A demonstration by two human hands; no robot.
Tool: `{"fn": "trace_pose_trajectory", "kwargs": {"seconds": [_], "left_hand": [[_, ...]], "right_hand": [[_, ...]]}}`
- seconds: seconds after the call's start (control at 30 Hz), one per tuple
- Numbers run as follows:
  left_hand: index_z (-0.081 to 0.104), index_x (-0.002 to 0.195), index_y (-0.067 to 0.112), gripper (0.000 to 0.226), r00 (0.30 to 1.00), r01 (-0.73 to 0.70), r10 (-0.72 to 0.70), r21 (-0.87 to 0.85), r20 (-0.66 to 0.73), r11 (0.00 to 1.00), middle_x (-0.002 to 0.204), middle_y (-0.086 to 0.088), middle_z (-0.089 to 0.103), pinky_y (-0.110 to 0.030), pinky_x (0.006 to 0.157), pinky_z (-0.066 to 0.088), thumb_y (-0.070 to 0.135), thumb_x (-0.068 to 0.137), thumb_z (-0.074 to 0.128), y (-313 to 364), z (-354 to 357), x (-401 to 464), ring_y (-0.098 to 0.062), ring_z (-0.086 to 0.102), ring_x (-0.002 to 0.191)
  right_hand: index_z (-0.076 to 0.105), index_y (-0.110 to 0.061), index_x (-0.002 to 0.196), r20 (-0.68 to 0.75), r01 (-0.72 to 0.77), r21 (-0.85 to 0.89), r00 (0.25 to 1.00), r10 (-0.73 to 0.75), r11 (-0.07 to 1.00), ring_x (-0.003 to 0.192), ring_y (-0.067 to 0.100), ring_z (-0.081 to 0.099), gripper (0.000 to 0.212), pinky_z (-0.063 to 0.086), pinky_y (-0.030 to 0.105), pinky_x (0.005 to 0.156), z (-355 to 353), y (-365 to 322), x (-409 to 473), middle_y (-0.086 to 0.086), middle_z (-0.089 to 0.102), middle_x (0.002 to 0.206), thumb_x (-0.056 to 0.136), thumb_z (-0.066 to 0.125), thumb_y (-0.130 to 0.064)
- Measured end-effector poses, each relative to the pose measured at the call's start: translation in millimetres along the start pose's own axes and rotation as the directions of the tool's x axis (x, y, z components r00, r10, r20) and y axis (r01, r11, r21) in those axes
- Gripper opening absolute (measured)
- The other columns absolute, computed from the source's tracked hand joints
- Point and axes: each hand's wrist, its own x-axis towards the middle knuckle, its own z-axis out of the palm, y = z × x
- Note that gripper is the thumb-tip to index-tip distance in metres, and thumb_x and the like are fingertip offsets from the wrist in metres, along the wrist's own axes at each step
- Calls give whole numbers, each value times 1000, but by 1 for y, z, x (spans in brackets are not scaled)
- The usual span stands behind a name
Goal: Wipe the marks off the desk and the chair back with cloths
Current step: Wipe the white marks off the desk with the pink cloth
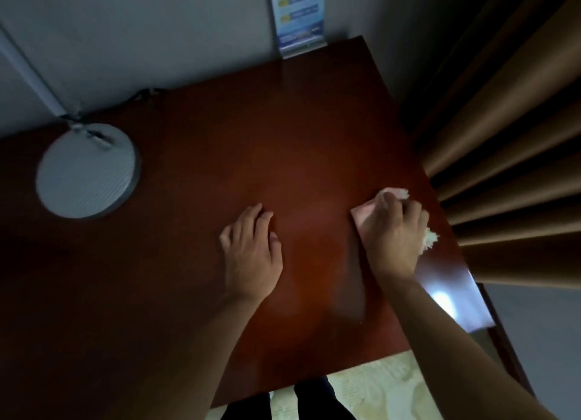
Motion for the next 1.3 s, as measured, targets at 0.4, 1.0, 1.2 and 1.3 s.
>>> {"fn": "trace_pose_trajectory", "kwargs": {"seconds": [0.4, 1.0, 1.2, 1.3], "left_hand": [[54, 137, 10, 49, 975, 216, -212, 50, -71, 975, 152, -8, 46, -50, 111, 27, 32, 95, 40, -121, -21, -39, -23, 35, 145], [53, 135, 6, 47, 946, 275, -289, -107, -148, 955, 144, -12, 52, -42, 115, 29, 34, 101, 36, -131, -21, -41, -25, 41, 139], [47, 138, 10, 47, 950, 261, -283, -164, -135, 952, 144, -12, 51, -42, 115, 29, 31, 97, 40, -133, -20, -42, -24, 40, 139], [41, 140, 11, 56, 941, 278, -315, -244, -125, 929, 146, -12, 47, -38, 116, 29, 22, 85, 45, -134, -21, -42, -24, 39, 139]], "right_hand": [[66, -4, 118, 244, 621, 415, 628, -739, 665, 88, 35, 52, 33, 45, 42, 80, 28, -105, -63, 18, 62, 114, 87, 59, -12], [67, -8, 113, 218, 760, 356, 499, -839, 544, 91, 32, 56, 28, 44, 42, 82, 95, -198, -14, 11, 65, 108, 97, 53, -26], [68, -9, 107, 262, 612, 398, 638, -724, 684, 87, 29, 53, 26, 45, 41, 78, 103, -257, -46, 10, 62, 102, 83, 62, -16], [69, -6, 110, 250, 644, 496, 537, -806, 583, 86, 27, 52, 30, 48, 40, 75, 88, -263, -70, 9, 63, 104, 81, 65, -9]]}}
